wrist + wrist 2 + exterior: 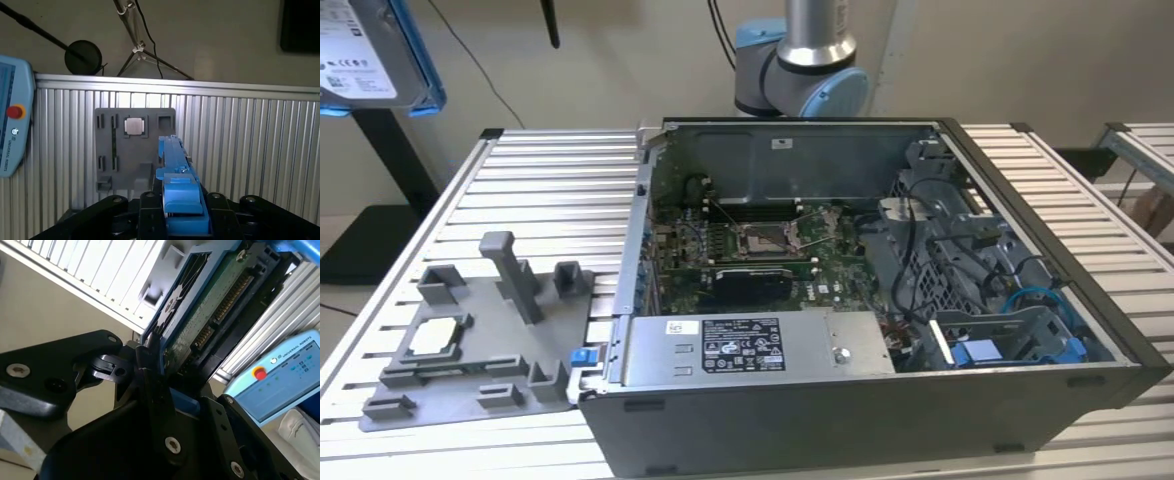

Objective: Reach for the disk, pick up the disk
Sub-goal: 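Pick up the disk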

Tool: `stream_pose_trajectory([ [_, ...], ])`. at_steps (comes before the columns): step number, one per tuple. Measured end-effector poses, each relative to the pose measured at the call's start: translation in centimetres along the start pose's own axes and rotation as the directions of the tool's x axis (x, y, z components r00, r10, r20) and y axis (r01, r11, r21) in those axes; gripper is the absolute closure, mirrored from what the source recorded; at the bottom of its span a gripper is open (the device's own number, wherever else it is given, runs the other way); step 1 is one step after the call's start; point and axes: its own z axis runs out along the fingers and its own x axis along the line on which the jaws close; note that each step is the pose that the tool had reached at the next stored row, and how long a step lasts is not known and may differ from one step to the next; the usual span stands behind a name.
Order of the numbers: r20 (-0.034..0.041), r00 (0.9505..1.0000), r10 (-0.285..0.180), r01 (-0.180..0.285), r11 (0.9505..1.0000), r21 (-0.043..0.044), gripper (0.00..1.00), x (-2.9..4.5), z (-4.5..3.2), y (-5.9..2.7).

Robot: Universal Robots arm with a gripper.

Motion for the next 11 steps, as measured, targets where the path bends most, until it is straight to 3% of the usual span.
stream_pose_trajectory([
  [11, 0.0, 1.0, 0.0, 0.0, 1.0, 0.0, 1.0, 0.06, 0.03, -1.92],
])
